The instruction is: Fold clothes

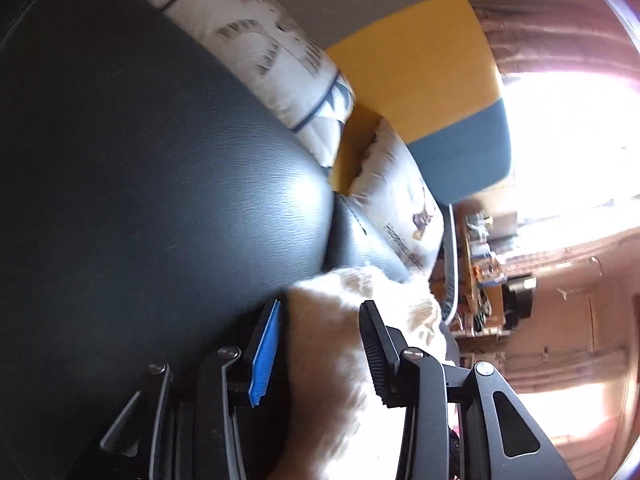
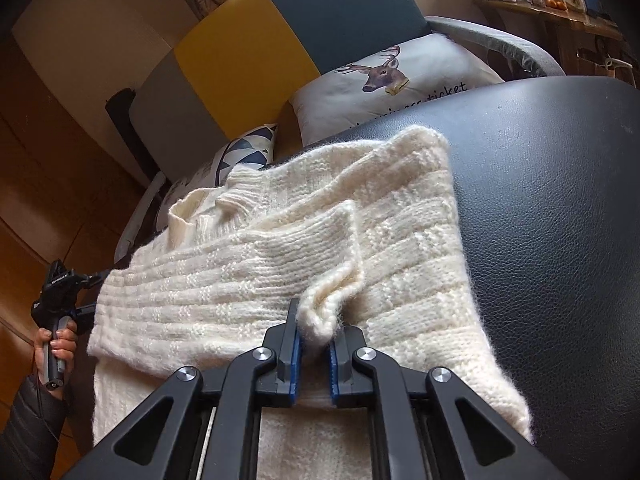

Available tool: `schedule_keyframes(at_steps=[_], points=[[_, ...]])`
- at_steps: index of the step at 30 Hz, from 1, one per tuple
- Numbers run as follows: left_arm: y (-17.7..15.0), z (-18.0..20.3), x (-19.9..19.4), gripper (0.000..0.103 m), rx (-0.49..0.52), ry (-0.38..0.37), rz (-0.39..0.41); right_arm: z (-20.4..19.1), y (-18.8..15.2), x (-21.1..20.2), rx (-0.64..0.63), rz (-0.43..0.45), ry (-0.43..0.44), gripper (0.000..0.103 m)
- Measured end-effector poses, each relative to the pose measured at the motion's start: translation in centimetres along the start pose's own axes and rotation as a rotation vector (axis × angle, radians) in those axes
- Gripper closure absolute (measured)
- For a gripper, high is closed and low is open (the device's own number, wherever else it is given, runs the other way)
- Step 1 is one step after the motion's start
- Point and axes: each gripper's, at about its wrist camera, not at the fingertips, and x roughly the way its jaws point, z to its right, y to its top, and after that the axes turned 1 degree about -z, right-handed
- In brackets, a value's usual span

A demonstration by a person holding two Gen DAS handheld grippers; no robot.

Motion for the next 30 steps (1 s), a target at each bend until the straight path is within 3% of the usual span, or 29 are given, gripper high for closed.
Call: schedule_keyframes(at_steps=[1,2,3,6,9,12,13,16,18,21,24,26,30], points=[[0.3,0.3,0.5,0.066,0.009,0.004,-0.003,-0.7,0.1,-0.3,-0.05,0.009,-0.044,0.095],[0.1,0.6,0.4,0.086,0.03,0.024,0.007,-1.8,0.1,-0.8,-0.13,0.028,-0.113,0.095],[-0.7,1.5,-0.1,0.091,0.068,0.04,0.04,-2.3,0.1,-1.1,-0.183,0.037,-0.168,0.095],[-4.9,4.9,-3.2,0.091,0.263,0.054,0.175,-1.8,-0.3,-1.0,-0.227,0.022,-0.272,0.095],[-6.8,8.7,-3.2,0.091,0.493,0.194,0.259,-1.2,-0.5,-1.3,-0.222,0.025,-0.32,0.095],[-6.0,9.0,0.5,0.09,0.507,0.357,0.172,-0.6,-0.5,-1.7,-0.178,0.036,-0.301,0.095],[-5.6,8.5,1.1,0.089,0.468,0.367,0.144,-0.4,-0.5,-1.8,-0.165,0.036,-0.289,0.095],[-4.5,5.1,-1.1,0.076,0.241,0.222,0.137,1.1,-0.1,-2.4,-0.071,0.037,-0.213,0.095],[-4.4,3.1,-2.4,0.069,0.15,0.167,0.147,2.1,0.0,-2.8,-0.001,0.036,-0.147,0.095],[-5.3,1.1,-3.9,0.069,0.109,0.126,0.1,2.7,-0.2,-3.6,0.054,0.046,-0.101,0.092],[-6.2,-0.2,-4.0,0.066,0.097,0.105,0.044,2.6,-0.1,-5.5,0.074,0.106,-0.128,0.09],[-6.7,-0.5,-3.7,0.066,0.102,0.084,0.025,1.4,0.4,-6.2,0.043,0.116,-0.112,0.08],[-6.7,-0.3,-2.8,0.064,0.098,0.021,0.009,-1.9,1.4,-6.1,-0.069,0.092,-0.088,0.079]])
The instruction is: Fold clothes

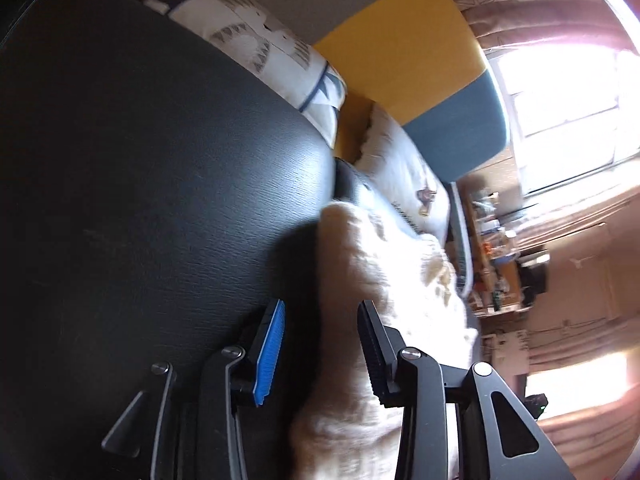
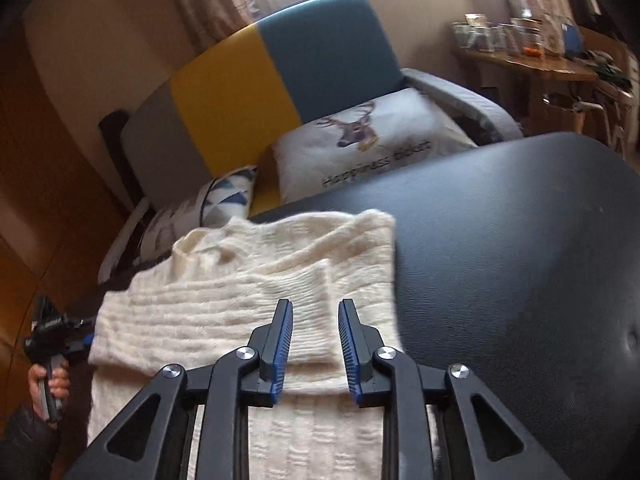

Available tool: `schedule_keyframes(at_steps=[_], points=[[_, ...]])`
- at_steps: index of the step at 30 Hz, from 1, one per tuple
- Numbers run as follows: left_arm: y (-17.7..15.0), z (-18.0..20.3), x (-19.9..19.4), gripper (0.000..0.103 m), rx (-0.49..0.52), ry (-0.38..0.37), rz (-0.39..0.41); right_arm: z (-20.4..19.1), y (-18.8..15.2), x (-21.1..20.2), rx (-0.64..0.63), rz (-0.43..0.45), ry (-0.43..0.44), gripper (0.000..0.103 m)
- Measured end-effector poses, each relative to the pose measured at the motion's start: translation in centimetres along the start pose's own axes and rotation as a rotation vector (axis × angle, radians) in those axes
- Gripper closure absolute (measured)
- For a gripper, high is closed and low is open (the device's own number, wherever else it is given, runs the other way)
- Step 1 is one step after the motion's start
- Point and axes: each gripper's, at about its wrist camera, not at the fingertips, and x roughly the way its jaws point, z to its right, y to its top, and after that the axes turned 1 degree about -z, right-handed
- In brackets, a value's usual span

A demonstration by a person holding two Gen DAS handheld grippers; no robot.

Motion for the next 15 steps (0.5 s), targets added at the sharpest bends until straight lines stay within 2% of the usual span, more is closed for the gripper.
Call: schedule_keyframes(at_steps=[3,7,10,11,12,13,14,15], points=[[0.1,1.1,1.7,0.065,0.021,-0.014,-0.02,-3.1,0.2,2.6,-0.126,-0.07,-0.027,0.078],[0.0,1.5,2.2,0.069,0.026,-0.038,-0.039,-4.5,-0.6,6.1,-0.197,-0.167,-0.08,0.078],[-0.1,1.9,2.3,0.076,0.038,-0.054,-0.041,-4.6,-1.5,7.0,-0.231,-0.177,-0.115,0.078],[-0.1,2.3,2.1,0.086,0.056,-0.051,-0.028,-4.7,-1.7,6.9,-0.248,-0.17,-0.133,0.078],[-0.1,2.7,1.9,0.089,0.075,-0.048,-0.016,-4.8,-1.8,6.7,-0.266,-0.163,-0.151,0.081],[-0.1,3.1,1.8,0.093,0.094,-0.045,-0.004,-5.0,-2.0,6.6,-0.295,-0.157,-0.19,0.082],[-0.2,3.7,1.3,0.095,0.119,-0.034,0.018,-5.2,-2.2,6.4,-0.339,-0.151,-0.259,0.088],[-0.3,4.6,0.5,0.096,0.154,-0.017,0.044,-5.4,-2.5,6.2,-0.383,-0.144,-0.328,0.089]])
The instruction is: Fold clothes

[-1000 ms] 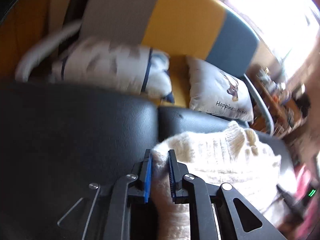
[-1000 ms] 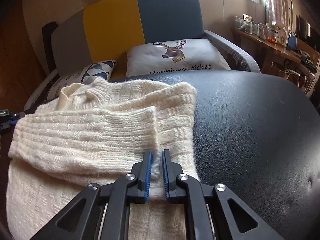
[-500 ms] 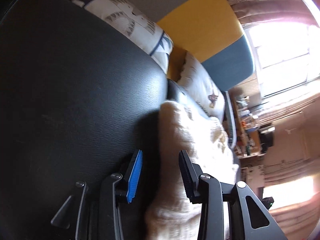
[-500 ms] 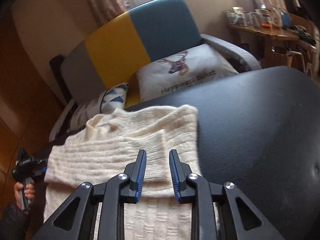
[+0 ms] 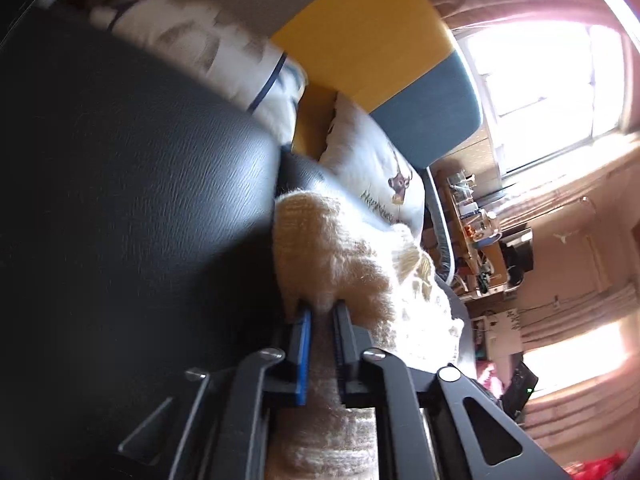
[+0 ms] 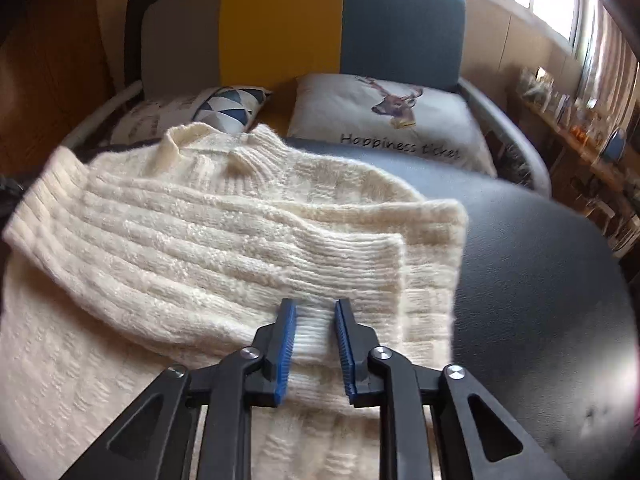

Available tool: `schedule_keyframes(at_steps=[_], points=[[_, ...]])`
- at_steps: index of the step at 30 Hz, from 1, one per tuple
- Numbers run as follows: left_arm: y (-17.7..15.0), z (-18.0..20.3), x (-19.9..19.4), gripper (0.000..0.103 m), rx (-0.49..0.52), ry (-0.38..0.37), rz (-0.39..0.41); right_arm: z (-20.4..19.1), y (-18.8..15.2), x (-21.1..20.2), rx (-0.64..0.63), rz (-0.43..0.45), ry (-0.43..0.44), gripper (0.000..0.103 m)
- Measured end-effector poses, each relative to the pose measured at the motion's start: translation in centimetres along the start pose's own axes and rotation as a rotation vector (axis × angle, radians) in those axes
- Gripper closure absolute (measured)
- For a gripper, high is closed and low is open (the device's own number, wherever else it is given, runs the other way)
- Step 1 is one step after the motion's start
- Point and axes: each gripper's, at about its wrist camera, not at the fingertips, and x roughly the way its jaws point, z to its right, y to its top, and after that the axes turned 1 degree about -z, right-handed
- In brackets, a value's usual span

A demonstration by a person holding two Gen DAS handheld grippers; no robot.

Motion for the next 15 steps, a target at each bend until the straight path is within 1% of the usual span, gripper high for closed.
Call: schedule_keyframes(at_steps=[1,2,3,5,6,7,8,10,12,14,15], points=[[0.0,0.9,-0.5,0.096,0.048,0.027,0.02,0.1,-0.2,0.0,-0.012,-0.004,-0.038,0.089],[-0.1,1.8,-0.9,0.096,0.104,0.085,0.033,0.8,-0.6,0.3,0.011,-0.013,-0.029,0.089],[-0.2,2.5,-0.9,0.097,0.153,0.16,0.034,1.4,-0.8,0.4,0.033,-0.018,-0.016,0.089],[-0.7,3.0,0.0,0.097,0.233,0.303,0.008,1.9,-0.7,0.3,0.062,-0.015,0.011,0.09],[-1.0,3.2,0.5,0.098,0.266,0.359,-0.003,2.3,-0.6,0.2,0.082,-0.012,0.037,0.088],[-1.4,3.4,1.1,0.098,0.297,0.409,-0.011,3.0,-0.6,0.0,0.123,-0.005,0.094,0.088],[-1.7,3.5,1.5,0.098,0.308,0.426,-0.013,3.9,-0.7,-0.3,0.175,0.004,0.162,0.087],[-1.8,3.4,1.3,0.098,0.288,0.411,-0.007,6.5,-1.2,-0.6,0.307,0.024,0.276,0.078],[-1.8,3.2,0.9,0.098,0.263,0.393,0.0,9.4,-2.0,-0.8,0.45,0.044,0.381,0.077],[-1.8,3.1,0.5,0.098,0.243,0.379,0.006,11.8,-2.8,-0.2,0.564,0.04,0.467,0.077],[-1.7,3.1,0.3,0.098,0.239,0.377,0.007,12.7,-3.1,0.4,0.608,0.035,0.514,0.074]])
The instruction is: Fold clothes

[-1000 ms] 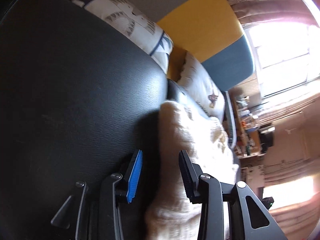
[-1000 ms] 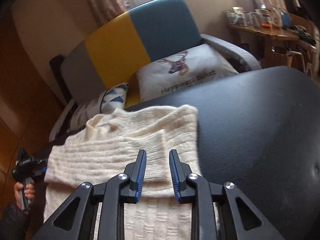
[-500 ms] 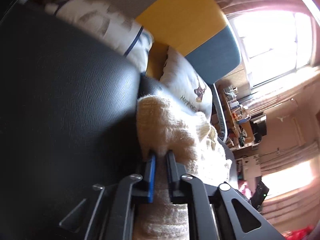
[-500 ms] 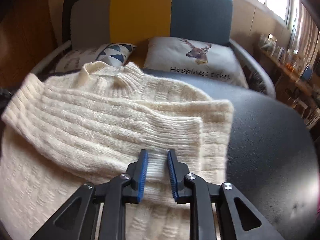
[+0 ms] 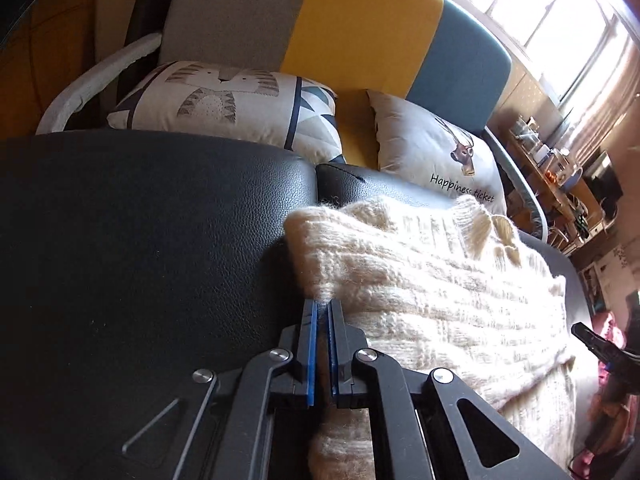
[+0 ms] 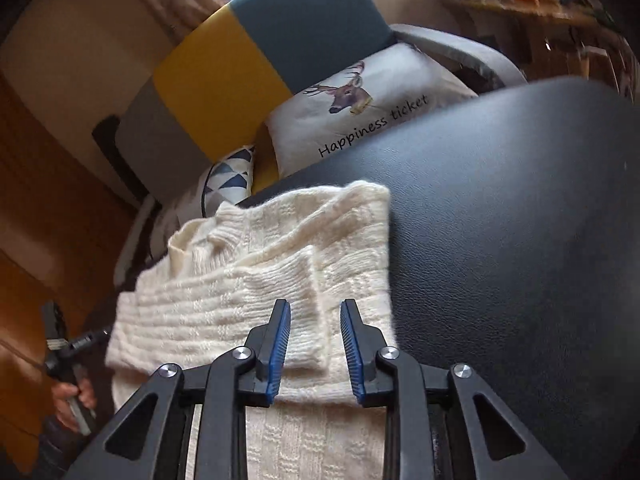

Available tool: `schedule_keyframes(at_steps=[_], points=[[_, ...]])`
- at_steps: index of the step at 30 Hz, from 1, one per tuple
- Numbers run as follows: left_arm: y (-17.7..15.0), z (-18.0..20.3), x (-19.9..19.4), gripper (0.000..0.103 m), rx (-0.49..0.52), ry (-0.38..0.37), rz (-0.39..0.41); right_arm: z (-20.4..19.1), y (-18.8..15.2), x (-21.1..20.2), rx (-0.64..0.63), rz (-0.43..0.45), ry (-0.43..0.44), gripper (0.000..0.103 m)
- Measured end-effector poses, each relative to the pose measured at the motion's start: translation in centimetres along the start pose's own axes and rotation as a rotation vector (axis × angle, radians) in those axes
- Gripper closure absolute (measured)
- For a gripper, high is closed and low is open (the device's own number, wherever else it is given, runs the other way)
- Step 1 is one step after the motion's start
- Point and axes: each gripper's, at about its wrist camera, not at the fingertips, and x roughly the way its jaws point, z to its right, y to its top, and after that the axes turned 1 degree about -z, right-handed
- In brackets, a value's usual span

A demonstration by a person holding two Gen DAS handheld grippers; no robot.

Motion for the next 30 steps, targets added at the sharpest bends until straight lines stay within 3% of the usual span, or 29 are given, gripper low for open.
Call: schedule_keyframes(at_steps=[2,6,12,13,16,19,24,25,30], points=[[0.1,0.0,-0.3,0.098,0.001,-0.001,0.004,1.4,0.4,0.6,0.061,-0.019,0.091,0.073],[0.0,0.9,0.0,0.098,0.011,0.013,-0.002,2.3,1.1,3.1,0.108,-0.065,0.162,0.073],[-0.1,1.0,-0.1,0.098,0.022,0.028,-0.007,0.1,1.4,5.7,0.024,-0.125,0.177,0.07],[-0.1,1.0,-0.2,0.098,0.025,0.029,-0.006,-0.7,1.4,5.9,-0.02,-0.133,0.147,0.073],[-0.2,1.3,-0.3,0.098,0.051,0.044,0.006,-5.3,1.3,5.4,-0.293,-0.12,-0.077,0.095],[-0.4,2.3,-1.4,0.098,0.113,0.092,0.063,-10.3,-0.6,4.7,-0.651,-0.039,-0.361,0.096],[-0.2,3.2,-1.1,0.101,0.183,0.204,0.081,-8.0,-1.5,6.6,-0.654,-0.078,-0.503,0.096],[-0.1,2.5,-1.0,0.101,0.146,0.191,0.066,-7.7,-1.4,6.7,-0.634,-0.08,-0.51,0.096],[0.3,-2.9,-2.4,0.101,-0.117,-0.027,0.031,-6.2,-0.9,6.0,-0.532,-0.061,-0.437,0.095]])
